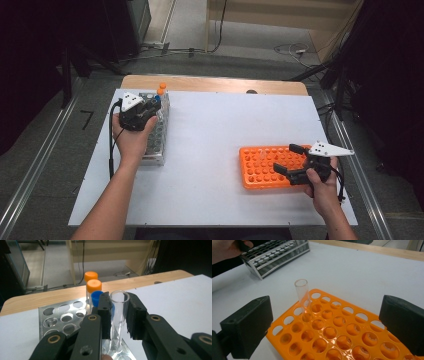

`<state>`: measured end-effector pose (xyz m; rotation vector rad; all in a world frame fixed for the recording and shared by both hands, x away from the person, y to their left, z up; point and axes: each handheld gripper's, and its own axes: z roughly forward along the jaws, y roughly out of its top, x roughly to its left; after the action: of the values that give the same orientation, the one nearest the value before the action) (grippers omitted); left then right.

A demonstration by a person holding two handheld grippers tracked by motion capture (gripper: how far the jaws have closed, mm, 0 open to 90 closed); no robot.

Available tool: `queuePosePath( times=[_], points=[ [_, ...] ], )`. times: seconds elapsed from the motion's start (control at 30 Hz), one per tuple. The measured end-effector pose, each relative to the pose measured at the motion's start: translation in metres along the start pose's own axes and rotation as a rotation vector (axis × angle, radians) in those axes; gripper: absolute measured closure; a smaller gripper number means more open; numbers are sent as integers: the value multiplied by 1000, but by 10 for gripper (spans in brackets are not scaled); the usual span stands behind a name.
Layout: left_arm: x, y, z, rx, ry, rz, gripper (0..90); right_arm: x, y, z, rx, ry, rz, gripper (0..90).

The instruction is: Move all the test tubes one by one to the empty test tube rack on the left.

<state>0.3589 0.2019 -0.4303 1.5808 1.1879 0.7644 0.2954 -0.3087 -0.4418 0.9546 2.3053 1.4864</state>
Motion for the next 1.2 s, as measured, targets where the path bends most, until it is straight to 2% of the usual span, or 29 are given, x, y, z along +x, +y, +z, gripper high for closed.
queuePosePath(
  times=[0.2,0.3,0.47,0.73,0.9,1.0,1.2],
  points=[
    [-4,-1,2,36,0,19,752,1,-1,2,5,0,-2,0],
    [-5,-1,2,48,2,30,721,2,-1,4,13,-1,-2,0],
    [-7,1,-2,49,-1,4,571,3,-1,5,13,6,-6,0],
    [-17,2,-18,25,-96,-27,320,4,-3,11,18,29,15,4],
    [-26,-2,-31,10,-139,-43,184,6,-4,17,24,36,26,41],
    [-32,-3,-38,21,-156,-46,87,9,-5,22,41,33,24,42],
    [-48,-7,-52,22,-207,-41,0,14,-6,28,54,19,33,138]
  ],
)
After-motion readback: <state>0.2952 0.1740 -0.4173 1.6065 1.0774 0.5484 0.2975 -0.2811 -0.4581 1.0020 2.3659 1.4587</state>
